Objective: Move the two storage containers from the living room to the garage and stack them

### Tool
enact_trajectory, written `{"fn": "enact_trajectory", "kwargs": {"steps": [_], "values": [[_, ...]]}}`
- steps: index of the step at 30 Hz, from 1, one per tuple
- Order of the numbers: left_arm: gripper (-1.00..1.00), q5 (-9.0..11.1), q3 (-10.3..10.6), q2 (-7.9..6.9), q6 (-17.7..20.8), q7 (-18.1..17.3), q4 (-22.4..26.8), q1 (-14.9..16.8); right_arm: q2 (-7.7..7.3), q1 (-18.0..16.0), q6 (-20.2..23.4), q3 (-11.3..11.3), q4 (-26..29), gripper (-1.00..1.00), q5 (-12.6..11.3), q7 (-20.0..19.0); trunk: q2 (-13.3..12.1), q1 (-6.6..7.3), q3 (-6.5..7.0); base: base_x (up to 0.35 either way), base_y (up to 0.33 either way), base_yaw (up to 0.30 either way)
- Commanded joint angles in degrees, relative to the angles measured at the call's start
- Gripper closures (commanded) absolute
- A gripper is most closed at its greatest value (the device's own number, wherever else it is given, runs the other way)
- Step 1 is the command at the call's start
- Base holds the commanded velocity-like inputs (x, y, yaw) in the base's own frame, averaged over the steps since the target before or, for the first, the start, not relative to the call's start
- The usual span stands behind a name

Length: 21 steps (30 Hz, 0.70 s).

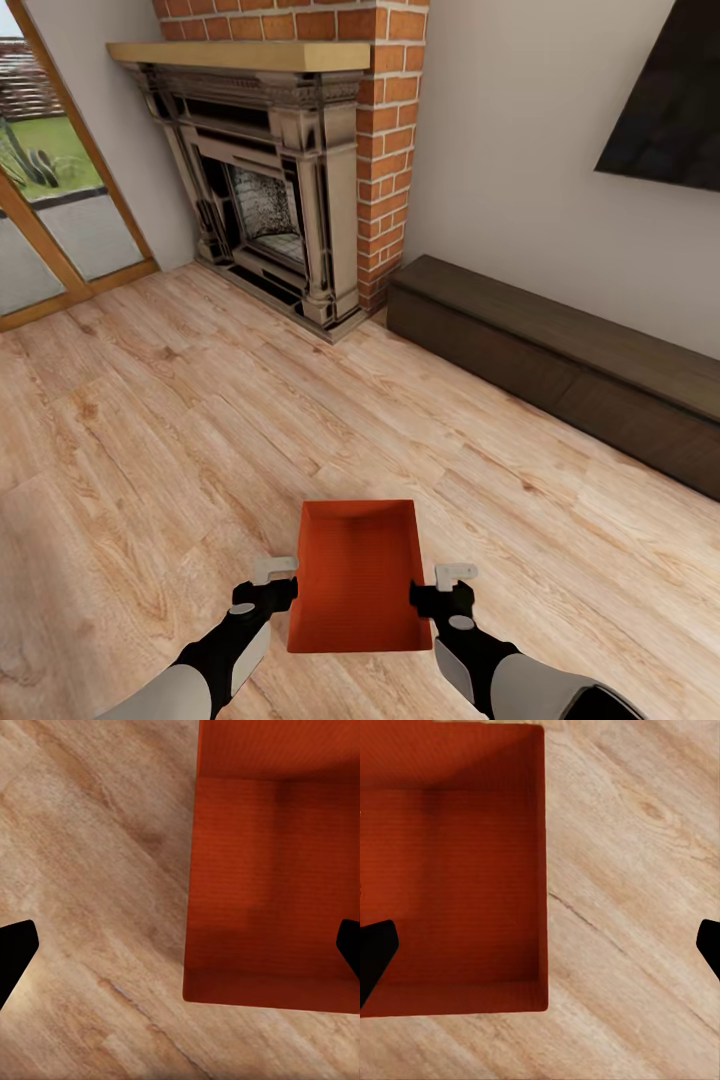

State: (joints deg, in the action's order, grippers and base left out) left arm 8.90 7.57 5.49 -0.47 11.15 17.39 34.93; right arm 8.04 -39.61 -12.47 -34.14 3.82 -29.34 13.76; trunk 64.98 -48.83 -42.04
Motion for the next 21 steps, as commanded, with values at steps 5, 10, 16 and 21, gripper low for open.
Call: {"fn": "enact_trajectory", "kwargs": {"steps": [5,10,16,21], "values": [[-1.0,0.6,0.5,-0.04,0.0,0.4,0.0,0.0,0.02,0.0,-1.3,-0.6,0.0,-1.0,-0.4,0.1,2.0,-1.1,-0.94,0.0,0.0,0.0],[-1.0,0.5,0.4,-0.04,0.0,0.4,-0.1,0.0,-0.17,0.0,-2.1,-0.6,0.0,-1.0,-0.4,0.1,4.1,-2.2,-1.84,0.0,0.0,0.0],[-1.0,0.5,0.3,-0.04,-0.1,0.4,-0.1,0.0,-0.32,0.0,-2.2,-0.6,0.0,-1.0,-0.5,0.1,6.5,-3.52,-2.92,0.0,0.0,0.0],[-1.0,0.6,0.3,-0.04,0.0,0.4,-0.1,0.0,-0.39,0.0,-2.2,-0.6,0.0,-1.0,-0.5,0.1,8.5,-4.62,-3.81,0.0,0.0,0.0]]}}
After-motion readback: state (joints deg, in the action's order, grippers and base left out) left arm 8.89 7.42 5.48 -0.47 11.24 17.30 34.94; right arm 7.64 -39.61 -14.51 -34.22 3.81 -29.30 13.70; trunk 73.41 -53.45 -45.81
